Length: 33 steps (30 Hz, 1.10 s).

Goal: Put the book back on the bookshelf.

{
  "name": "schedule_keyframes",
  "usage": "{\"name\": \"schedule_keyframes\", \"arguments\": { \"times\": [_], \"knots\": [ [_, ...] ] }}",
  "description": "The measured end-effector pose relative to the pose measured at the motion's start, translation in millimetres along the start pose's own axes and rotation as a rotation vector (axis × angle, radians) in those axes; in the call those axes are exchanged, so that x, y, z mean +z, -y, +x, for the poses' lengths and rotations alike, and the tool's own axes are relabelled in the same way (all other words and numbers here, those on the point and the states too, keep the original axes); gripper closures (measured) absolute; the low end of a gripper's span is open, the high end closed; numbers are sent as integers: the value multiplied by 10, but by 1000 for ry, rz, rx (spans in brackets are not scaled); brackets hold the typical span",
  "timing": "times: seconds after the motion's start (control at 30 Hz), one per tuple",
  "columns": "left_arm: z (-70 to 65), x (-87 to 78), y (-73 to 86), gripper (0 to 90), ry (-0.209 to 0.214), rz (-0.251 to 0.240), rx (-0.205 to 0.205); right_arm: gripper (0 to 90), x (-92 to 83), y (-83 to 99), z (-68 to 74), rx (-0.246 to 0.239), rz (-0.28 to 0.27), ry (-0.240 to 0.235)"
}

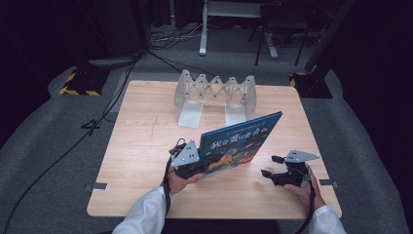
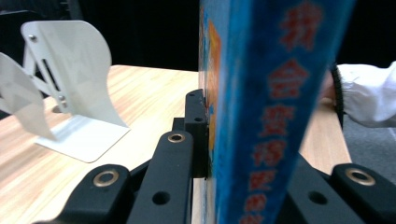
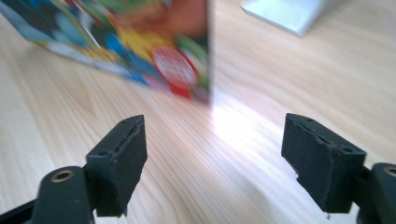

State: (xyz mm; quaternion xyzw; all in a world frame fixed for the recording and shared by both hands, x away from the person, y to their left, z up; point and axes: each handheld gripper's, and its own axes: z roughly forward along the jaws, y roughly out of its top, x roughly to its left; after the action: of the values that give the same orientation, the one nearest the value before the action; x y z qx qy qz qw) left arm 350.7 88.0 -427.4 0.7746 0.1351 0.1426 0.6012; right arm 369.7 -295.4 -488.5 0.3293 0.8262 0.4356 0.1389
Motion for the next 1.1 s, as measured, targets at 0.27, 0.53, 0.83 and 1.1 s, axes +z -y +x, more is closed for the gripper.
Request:
{"name": "schedule_keyframes", "arguments": {
  "times": [0.27,0.53,0.83,1.1],
  "knots": [
    [58,-115,-31,829,-68,19,10,251,-33,155,-55,5,120,90],
    [113,-227,-96,830,-154,42,38,246,0,154,-42,-4,136,90],
    [209,-456,-280,830,-313,103,131,245,2,155,-43,-4,134,91],
    [302,-638,-339,830,-388,123,137,245,2,158,-42,-4,132,89]
  ]
}}
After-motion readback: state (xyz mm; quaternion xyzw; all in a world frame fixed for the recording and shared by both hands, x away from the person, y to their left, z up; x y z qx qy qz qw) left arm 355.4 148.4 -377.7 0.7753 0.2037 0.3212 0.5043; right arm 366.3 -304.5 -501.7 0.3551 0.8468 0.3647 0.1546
